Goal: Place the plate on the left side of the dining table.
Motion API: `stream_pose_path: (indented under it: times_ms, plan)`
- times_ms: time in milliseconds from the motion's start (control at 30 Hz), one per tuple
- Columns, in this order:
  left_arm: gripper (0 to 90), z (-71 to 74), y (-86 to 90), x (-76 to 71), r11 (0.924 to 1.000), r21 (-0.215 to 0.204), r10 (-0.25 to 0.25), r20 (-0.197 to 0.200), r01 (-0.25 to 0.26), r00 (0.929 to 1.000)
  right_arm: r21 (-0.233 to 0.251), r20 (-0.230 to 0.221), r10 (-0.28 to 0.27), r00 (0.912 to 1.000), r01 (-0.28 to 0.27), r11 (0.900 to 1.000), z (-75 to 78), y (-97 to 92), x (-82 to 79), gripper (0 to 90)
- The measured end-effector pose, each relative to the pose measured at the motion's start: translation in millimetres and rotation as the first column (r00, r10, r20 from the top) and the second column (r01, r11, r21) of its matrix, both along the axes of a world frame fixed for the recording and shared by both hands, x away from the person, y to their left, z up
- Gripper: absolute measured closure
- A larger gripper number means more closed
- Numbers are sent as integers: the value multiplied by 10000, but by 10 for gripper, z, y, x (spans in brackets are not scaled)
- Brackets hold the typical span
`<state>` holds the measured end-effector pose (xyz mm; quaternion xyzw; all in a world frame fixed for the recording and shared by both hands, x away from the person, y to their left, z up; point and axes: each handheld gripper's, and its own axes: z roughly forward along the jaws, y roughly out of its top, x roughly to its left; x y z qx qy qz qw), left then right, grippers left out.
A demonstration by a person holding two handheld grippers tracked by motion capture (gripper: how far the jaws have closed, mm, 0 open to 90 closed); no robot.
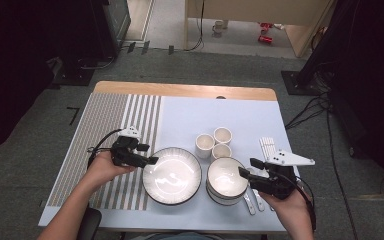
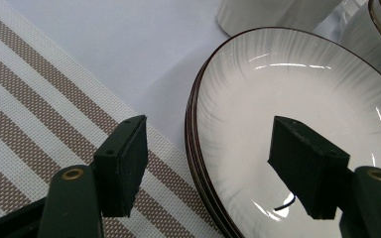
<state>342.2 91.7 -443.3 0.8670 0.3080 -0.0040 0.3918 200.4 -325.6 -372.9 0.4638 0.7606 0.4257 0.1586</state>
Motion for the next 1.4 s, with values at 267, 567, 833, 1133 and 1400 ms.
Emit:
stream_pose_path:
  times_ms: [267,567,833,1133,1400]
  plan:
    - [320,4,-25,-15,10000,-1,-66,67,66,10000,-13,79,225,9997,-225,9997,-22,94,3,472]
    - [365,-11,-53,-11,10000,39,-52,202,51,9998,30,22,678,9977,-678,9977,-67,273,-6,479]
    - [405,-49,-88,32,9998,204,8,-166,-5,9999,71,-45,945,9955,-944,9955,-104,405,-18,491]
    - [396,-58,-85,40,9998,206,-11,-189,15,9998,89,12,1171,9931,-1171,9931,-106,521,-53,513]
    - [387,-42,-91,21,9997,214,-100,-105,102,9999,29,297,1421,9894,-1423,9898,-82,635,-106,581]
